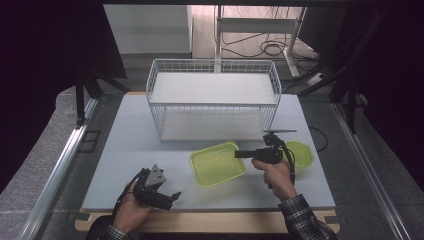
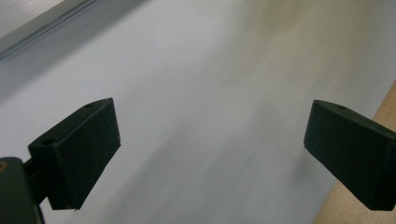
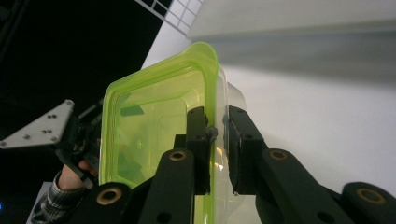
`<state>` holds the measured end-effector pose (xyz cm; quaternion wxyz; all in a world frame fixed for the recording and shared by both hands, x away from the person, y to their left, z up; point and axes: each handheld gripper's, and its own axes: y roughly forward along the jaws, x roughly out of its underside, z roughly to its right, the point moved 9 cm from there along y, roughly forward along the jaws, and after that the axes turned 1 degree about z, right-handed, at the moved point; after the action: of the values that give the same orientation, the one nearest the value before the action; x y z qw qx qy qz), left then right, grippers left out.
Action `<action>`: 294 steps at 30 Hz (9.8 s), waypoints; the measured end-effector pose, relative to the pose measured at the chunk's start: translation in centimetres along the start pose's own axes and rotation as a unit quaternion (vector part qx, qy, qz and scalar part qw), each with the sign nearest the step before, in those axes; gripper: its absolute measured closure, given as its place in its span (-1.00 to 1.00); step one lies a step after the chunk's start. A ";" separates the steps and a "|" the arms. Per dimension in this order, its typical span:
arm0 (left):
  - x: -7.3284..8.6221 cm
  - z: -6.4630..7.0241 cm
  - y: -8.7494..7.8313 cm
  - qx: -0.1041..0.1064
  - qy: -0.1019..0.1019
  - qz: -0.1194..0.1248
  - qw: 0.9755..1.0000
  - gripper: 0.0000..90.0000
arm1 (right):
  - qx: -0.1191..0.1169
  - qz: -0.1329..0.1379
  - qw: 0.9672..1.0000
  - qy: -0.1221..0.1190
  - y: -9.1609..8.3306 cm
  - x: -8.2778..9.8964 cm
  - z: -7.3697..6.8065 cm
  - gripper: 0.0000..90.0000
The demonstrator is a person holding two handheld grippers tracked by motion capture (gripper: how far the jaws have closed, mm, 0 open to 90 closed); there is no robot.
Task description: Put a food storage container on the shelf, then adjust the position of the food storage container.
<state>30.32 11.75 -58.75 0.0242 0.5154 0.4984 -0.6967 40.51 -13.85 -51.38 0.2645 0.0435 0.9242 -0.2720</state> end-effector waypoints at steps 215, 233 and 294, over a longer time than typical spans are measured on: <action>0.2 -0.1 0.4 0.033 -0.006 0.003 0.999 -0.90 | 0.208 0.072 0.929 -0.296 -5.2 -0.2 -1.5 -0.98; 0.2 -0.1 0.5 0.029 0.001 0.006 1.000 -0.92 | 0.218 0.054 0.932 -0.283 -4.7 4.4 1.0 -0.98; 0.5 0.0 0.8 0.025 0.011 -0.007 1.000 -0.92 | 0.409 0.124 0.894 -0.136 -19.3 -0.8 14.1 0.99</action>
<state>30.56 11.55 -59.64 0.0010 0.5199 0.4844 -0.7036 43.46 -37.56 -51.75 0.3784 0.2248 0.6735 -0.5939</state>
